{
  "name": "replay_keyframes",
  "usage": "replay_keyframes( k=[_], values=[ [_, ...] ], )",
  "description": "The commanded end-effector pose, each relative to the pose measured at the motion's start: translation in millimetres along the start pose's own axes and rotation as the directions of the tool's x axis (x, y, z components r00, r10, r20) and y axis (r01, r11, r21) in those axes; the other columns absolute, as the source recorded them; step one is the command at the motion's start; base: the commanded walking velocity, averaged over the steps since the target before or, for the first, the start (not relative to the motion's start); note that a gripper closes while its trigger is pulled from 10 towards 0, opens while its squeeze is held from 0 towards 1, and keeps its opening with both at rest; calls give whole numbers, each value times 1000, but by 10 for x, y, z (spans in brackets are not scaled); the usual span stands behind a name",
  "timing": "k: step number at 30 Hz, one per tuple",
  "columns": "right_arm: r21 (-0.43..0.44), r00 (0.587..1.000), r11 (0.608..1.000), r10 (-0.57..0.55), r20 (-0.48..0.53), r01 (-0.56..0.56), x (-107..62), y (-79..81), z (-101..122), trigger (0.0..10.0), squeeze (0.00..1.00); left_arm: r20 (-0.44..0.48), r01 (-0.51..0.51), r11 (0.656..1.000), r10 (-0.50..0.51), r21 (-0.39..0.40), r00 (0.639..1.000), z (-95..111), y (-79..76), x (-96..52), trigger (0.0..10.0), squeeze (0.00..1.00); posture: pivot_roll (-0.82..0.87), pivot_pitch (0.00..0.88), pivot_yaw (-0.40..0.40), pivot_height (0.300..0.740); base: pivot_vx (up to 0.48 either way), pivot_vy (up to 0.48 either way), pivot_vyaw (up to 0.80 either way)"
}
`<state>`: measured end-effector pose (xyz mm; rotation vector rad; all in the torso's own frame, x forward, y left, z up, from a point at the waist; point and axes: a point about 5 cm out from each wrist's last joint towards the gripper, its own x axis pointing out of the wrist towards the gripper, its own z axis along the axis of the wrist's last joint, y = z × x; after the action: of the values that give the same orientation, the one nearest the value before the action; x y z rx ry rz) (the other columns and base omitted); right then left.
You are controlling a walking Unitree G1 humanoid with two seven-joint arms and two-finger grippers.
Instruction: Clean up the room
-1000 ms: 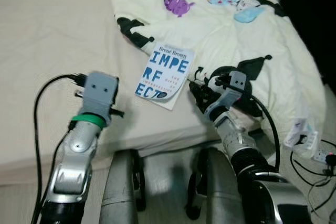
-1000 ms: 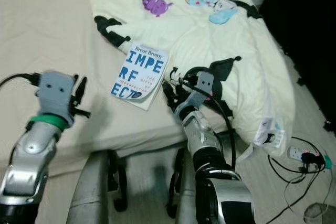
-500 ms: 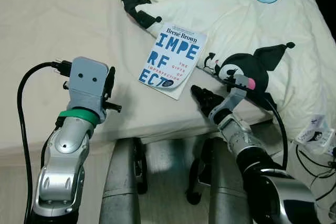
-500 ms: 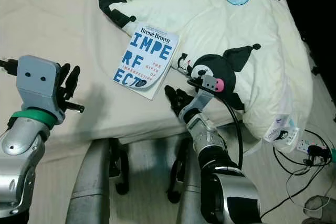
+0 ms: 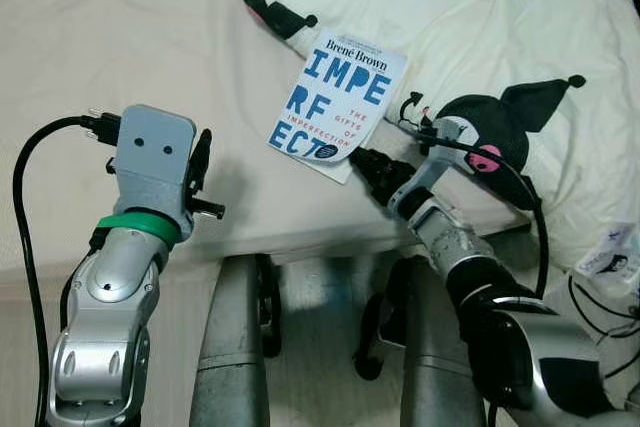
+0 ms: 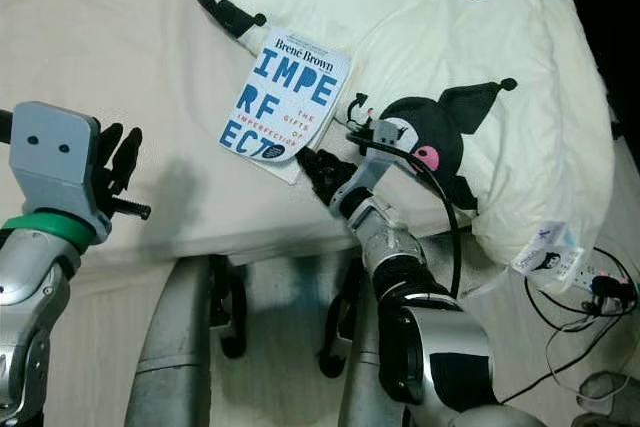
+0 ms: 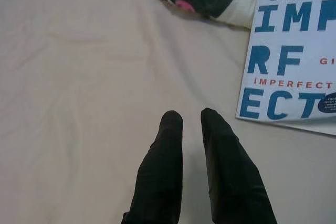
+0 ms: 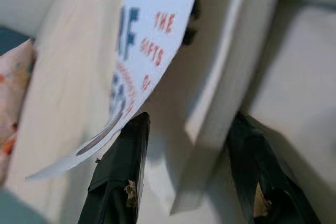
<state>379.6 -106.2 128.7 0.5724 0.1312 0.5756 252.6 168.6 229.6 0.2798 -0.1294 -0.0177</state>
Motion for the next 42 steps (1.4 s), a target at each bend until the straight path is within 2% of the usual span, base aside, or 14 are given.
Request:
replay_keyframes(
  k=[1,4,5,7,8,14,20,32,34,36,37,40,41,42],
  values=[
    [44,997,999,8,-79,-5,-24,7,-190,10000,0,-13,-5,1000,5,2,1000,-8,19,-44,10000,0,256,485,105,607,0,0,0],
    [45,990,998,41,-136,-35,23,74,-218,10000,0,-8,-8,1000,8,-5,1000,40,20,-37,10000,0,258,486,101,607,0,0,0],
    [51,988,997,65,-140,-59,48,106,-193,4863,0,-8,-11,1000,11,-9,1000,51,20,-36,10000,0,257,484,98,607,0,0,0],
    [51,988,996,75,-136,-69,60,119,-171,4863,0,-9,-12,1000,12,-10,1000,54,20,-35,10000,0,257,484,98,607,0,0,0],
    [39,988,996,82,-129,-78,76,131,-132,0,0,-9,-15,1000,15,-12,1000,53,24,-33,10000,0,255,482,95,607,0,0,0],
    [23,999,999,44,-28,-43,116,109,117,0,0,-10,-26,999,26,-18,1000,52,36,-20,10000,0,248,470,88,607,0,0,0],
    [30,999,999,29,13,-30,124,95,230,0,0,-2,-33,999,33,-27,999,55,32,47,10000,0,231,424,77,607,0,0,0],
    [3,979,979,202,10,-202,215,287,420,0,0,60,-55,996,59,-64,996,123,-14,229,10000,0,181,334,36,607,0,0,0],
    [-44,966,966,256,15,-255,247,364,491,0,0,72,-57,996,63,-75,995,128,-40,286,10000,0,154,285,16,607,0,0,0],
    [-67,960,959,278,18,-276,260,397,521,0,0,76,-58,995,64,-79,995,129,-52,311,10000,0,154,285,16,607,0,0,0],
    [-122,948,941,319,17,-315,282,466,569,10000,0,85,-58,995,65,-86,994,139,-66,337,10000,0,139,266,9,607,0,0,0],
    [-275,913,887,403,65,-372,305,647,729,10000,0,111,-48,992,61,-113,992,168,-136,400,10000,0,112,233,-4,607,0,0,0],
    [-306,908,885,402,121,-351,273,678,786,10000,0,118,-34,991,49,-128,992,171,-192,424,10000,0,81,193,-16,607,0,0,0],
    [-306,908,885,402,121,-351,273,678,786,10000,0,118,-34,991,49,-128,992,171,-192,424,10000,0,81,193,-16,607,0,0,0]
  ],
)
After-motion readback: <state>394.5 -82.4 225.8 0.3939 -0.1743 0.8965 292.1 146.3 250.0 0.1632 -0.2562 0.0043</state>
